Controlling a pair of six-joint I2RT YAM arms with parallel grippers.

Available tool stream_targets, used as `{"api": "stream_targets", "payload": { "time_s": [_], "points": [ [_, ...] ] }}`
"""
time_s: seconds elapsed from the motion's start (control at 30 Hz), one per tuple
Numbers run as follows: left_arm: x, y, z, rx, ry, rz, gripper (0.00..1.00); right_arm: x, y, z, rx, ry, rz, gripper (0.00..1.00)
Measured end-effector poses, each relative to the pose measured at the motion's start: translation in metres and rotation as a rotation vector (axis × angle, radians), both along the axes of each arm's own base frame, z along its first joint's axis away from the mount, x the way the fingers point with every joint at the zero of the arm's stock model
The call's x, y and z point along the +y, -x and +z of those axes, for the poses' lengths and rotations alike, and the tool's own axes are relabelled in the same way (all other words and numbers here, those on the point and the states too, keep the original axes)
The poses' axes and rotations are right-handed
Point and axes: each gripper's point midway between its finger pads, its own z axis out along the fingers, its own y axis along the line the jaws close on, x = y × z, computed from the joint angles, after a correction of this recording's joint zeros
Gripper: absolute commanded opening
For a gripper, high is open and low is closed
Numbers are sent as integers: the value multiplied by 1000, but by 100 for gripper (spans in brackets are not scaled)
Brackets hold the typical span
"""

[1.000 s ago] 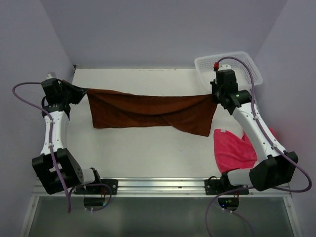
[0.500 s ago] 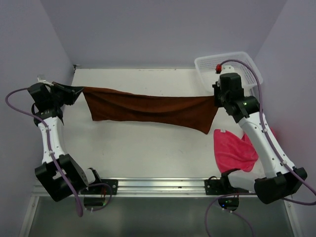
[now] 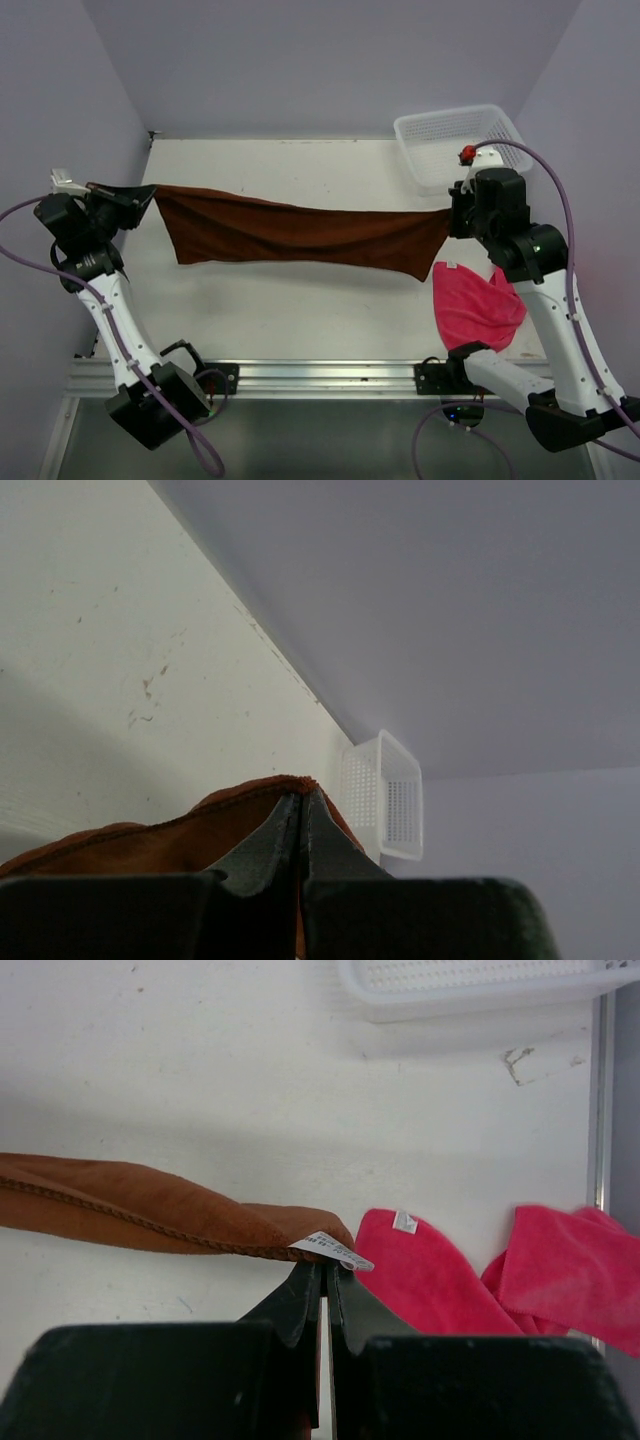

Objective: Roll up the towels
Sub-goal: Flatten the towel

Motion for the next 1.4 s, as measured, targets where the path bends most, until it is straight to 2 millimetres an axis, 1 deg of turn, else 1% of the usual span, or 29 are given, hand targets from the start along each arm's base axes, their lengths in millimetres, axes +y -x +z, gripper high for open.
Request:
{"api": "stream_targets", "payload": {
  "time_s": [0.1,0.23,0.33,0.43,0.5,0.57,0.67,0.77,0.83,0.9,1.0,1.03,1.17,1.23,1.3,1.4],
  "points": [
    [-5,16,6,8,-32,36,0,2,13,-1,24,-18,21,0],
    [-2,38,14,18,-104,141,0,3,28,-7,72,-37,35,0],
    [1,56,17,20,-147,219,0,3,35,-10,93,-45,38,0],
    [3,68,15,15,-172,278,0,2,37,-13,101,-46,28,0],
    [6,68,5,26,-169,292,0,-1,35,-20,108,-38,1,0],
    [10,62,-16,70,-142,287,0,-3,28,-34,125,-27,-28,0],
    [18,46,-50,152,-79,265,0,0,13,-60,185,-11,-52,0],
    [26,26,-77,195,-25,236,0,7,-14,-81,231,7,-74,0],
    [31,14,-89,215,-4,222,0,10,-34,-98,253,25,-99,0],
    [36,-1,-96,214,0,205,0,10,-49,-109,257,42,-121,0],
    [37,-25,-108,233,4,167,0,10,-67,-117,237,60,-148,0],
    [35,-36,-111,243,2,149,0,9,-73,-119,228,69,-160,0],
    [22,-67,-114,222,-28,91,0,8,-94,-126,219,100,-185,0],
    [16,-77,-114,210,-37,69,0,8,-105,-131,219,117,-193,0],
    [18,-88,-115,198,-44,60,0,6,-113,-137,227,133,-200,0],
    [23,-101,-127,197,-50,51,0,-1,-120,-144,230,158,-218,0]
  ]
}}
